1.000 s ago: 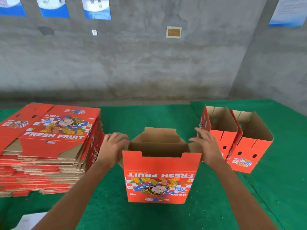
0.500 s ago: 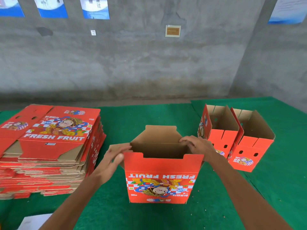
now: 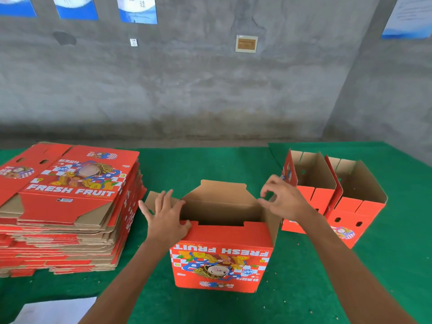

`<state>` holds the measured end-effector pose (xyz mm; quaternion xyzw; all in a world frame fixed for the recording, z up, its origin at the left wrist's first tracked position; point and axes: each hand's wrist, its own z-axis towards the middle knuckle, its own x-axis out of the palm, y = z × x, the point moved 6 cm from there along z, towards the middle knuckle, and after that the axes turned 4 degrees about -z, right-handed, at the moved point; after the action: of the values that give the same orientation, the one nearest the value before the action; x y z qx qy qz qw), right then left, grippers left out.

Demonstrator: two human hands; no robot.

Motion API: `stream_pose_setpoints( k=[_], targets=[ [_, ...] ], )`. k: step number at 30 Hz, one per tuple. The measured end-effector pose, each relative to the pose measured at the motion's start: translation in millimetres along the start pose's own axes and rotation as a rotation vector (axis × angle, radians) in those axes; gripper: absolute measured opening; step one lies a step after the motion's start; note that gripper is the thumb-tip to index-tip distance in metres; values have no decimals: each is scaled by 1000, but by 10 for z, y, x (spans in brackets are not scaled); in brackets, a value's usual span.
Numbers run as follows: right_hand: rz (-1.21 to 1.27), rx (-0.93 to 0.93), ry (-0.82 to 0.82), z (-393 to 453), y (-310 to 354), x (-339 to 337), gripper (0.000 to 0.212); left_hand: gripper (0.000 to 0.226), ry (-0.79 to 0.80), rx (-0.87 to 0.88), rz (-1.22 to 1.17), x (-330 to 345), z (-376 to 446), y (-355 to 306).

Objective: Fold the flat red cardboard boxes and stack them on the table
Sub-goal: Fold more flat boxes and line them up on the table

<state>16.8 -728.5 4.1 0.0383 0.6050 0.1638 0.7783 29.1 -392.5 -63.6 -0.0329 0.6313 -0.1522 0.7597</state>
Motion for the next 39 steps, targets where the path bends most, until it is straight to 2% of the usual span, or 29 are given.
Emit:
stream_pose_setpoints(
  k=[2,4,7,9,12,15,17,19,21,23,25,28,30,32,34,37,39],
  targets=[
    [42,-96,-87,-56,169,-11,13,61,-106,52,10,-75,-31,-99],
    [132,-151,-119,-75,270,5,12,62,-242,188,-11,-166,-76,-212],
    [191,-126,-125,-29,290,82,12,63,-419,368,-132,-286,-140,-287],
    [291,-51,-148,-2,222,144,14,68,-453,448,-314,-333,-142,-279],
    [493,19,-98,22,183,325,27,82,-355,500,-534,-286,-105,-312],
    [352,-31,7,5,212,637,46,96,-171,458,-663,-114,-93,-387],
    [313,57,21,-9,163,794,63,83,-75,356,-692,49,-92,-283],
    [353,116,-40,-9,144,830,77,52,-36,270,-579,146,-95,-166],
    [382,142,-108,2,132,813,83,39,-41,276,-480,182,-84,-153],
    [416,158,-179,-10,125,777,79,29,-107,280,-415,132,-5,-183],
    [526,178,-242,-39,124,737,65,26,-111,242,-434,76,101,-207],
    [668,201,-295,-87,113,655,34,35,-43,34,-731,63,240,-204],
    [556,207,-261,-114,90,641,44,53,-33,-121,-902,99,288,-227],
    [351,197,-189,-114,82,698,37,64,-15,-126,-816,138,327,-302],
    [245,216,-64,-93,46,809,30,73,60,-66,-548,197,330,-353],
    [268,290,102,-93,-10,945,77,85,213,-34,-357,335,362,-324],
    [135,313,126,-66,-1,980,95,92,263,-51,-257,395,407,-347]
  ],
)
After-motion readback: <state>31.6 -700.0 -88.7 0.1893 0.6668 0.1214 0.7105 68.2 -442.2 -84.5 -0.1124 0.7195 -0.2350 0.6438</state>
